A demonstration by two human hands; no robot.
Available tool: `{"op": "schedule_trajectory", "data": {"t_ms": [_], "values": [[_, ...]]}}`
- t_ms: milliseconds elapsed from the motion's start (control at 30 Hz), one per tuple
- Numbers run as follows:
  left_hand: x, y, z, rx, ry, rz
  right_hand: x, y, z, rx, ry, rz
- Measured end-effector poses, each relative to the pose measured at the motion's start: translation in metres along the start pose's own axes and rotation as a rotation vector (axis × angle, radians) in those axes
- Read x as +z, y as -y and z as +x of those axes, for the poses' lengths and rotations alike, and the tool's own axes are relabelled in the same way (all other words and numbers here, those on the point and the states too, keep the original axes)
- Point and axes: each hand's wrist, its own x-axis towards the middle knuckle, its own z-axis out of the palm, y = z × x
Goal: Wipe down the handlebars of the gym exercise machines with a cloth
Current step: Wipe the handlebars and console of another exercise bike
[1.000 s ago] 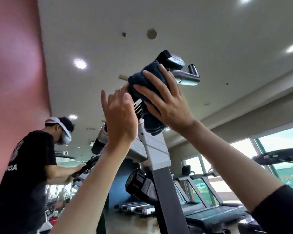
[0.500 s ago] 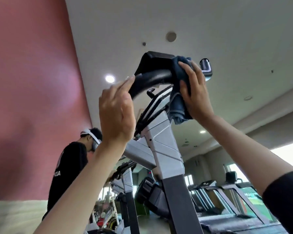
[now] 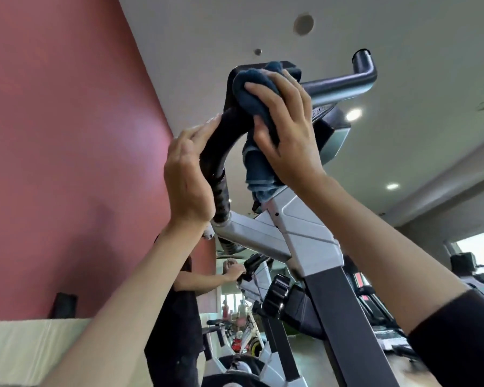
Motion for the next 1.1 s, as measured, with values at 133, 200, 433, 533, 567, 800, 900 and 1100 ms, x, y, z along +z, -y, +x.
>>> {"op": "schedule_trajectory", "data": {"t_ms": [133, 200, 433, 533, 567, 800, 900, 1100], "values": [[-0.009, -0.003, 0.003, 0.028, 0.116, 0.039, 0.004, -0.002, -0.004, 0.108, -0.079, 0.036], [-0.014, -0.005, 0.003, 0.060, 0.173, 0.073, 0.006, 0.001, -0.007, 0.200, -0.110, 0.050], [-0.028, -0.010, 0.010, 0.092, 0.337, 0.149, 0.019, 0.036, -0.030, 0.514, -0.382, 0.231], [-0.034, -0.013, 0.014, 0.070, 0.395, 0.146, 0.035, 0.065, -0.054, 0.660, -0.467, 0.330], [-0.036, -0.015, 0.015, 0.055, 0.417, 0.128, 0.042, 0.076, -0.061, 0.696, -0.464, 0.357], [-0.043, -0.025, 0.023, -0.044, 0.513, 0.100, 0.090, 0.115, -0.068, 0.573, -0.385, 0.237], [-0.043, -0.026, 0.024, -0.041, 0.514, 0.097, 0.097, 0.110, -0.103, 0.402, -0.251, 0.115], [-0.044, -0.026, 0.024, -0.045, 0.518, 0.091, 0.096, 0.095, -0.109, 0.154, -0.143, -0.040]]}}
